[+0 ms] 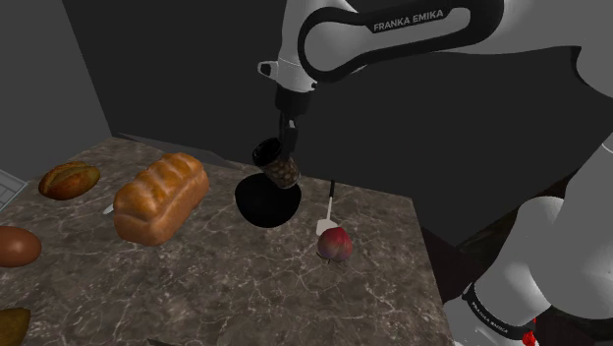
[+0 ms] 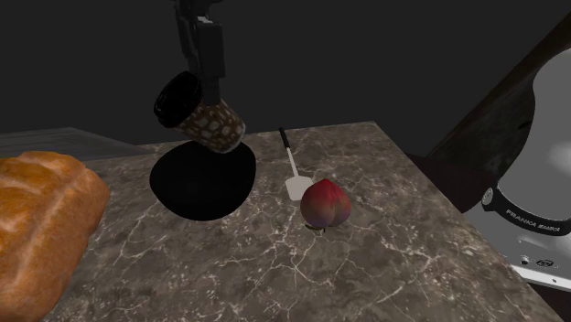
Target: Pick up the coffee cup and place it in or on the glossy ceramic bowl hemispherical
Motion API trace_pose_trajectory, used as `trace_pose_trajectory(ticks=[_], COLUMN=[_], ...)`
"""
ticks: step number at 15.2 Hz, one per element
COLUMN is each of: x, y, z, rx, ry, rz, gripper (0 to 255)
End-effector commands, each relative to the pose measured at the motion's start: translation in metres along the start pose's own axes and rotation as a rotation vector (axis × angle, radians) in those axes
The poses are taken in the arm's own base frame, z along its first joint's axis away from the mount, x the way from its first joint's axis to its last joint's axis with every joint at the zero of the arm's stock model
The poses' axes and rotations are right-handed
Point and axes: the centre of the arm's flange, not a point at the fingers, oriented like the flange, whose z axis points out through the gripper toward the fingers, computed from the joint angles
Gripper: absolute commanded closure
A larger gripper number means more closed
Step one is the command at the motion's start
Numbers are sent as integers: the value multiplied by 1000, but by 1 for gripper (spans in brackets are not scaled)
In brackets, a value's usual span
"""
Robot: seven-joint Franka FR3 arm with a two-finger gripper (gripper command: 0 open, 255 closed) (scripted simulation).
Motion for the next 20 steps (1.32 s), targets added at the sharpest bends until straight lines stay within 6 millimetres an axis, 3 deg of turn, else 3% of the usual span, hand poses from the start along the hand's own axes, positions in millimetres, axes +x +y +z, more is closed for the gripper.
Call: trace_pose_trajectory(ticks=[1,7,15,16,20], x=[-1,-4,-4,-4,-4], y=[-1,-1,-1,-1,-1], z=[11,45,45,45,45], rx=[-1,-1,-1,-1,-1], ry=[1,1,1,1,1], rz=[0,0,0,0,0], gripper=[255,255,255,0,0])
